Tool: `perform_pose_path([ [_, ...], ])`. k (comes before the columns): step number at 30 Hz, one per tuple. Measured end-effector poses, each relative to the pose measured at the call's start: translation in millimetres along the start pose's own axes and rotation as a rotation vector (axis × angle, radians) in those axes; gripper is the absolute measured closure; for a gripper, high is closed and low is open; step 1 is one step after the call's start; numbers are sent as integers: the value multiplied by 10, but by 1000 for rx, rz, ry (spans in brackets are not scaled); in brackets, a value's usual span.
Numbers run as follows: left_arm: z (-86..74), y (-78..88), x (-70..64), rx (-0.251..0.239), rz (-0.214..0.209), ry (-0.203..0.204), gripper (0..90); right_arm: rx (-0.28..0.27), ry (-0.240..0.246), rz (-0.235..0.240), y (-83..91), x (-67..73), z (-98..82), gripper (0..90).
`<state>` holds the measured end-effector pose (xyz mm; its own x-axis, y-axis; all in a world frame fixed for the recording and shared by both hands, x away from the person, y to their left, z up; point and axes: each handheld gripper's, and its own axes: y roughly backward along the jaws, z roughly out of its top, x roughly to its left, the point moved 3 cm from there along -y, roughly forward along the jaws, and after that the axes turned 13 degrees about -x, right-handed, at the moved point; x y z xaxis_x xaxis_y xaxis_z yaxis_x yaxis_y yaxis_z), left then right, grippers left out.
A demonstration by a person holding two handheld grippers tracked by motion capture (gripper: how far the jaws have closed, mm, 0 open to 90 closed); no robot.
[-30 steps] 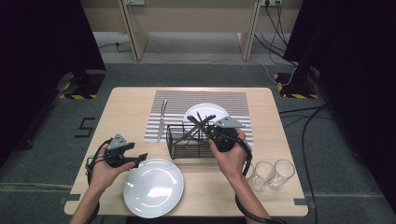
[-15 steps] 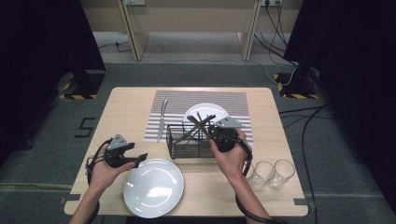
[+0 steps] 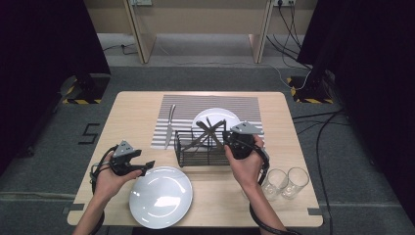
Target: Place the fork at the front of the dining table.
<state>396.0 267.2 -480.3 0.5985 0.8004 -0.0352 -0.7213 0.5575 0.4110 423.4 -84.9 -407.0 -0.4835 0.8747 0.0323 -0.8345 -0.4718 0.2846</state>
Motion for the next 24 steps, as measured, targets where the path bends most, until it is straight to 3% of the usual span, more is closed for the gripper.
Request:
perform_pose_path([
  [24, 2, 1, -16, 3, -7, 0, 269, -39, -73, 23, 118, -66, 133, 874],
])
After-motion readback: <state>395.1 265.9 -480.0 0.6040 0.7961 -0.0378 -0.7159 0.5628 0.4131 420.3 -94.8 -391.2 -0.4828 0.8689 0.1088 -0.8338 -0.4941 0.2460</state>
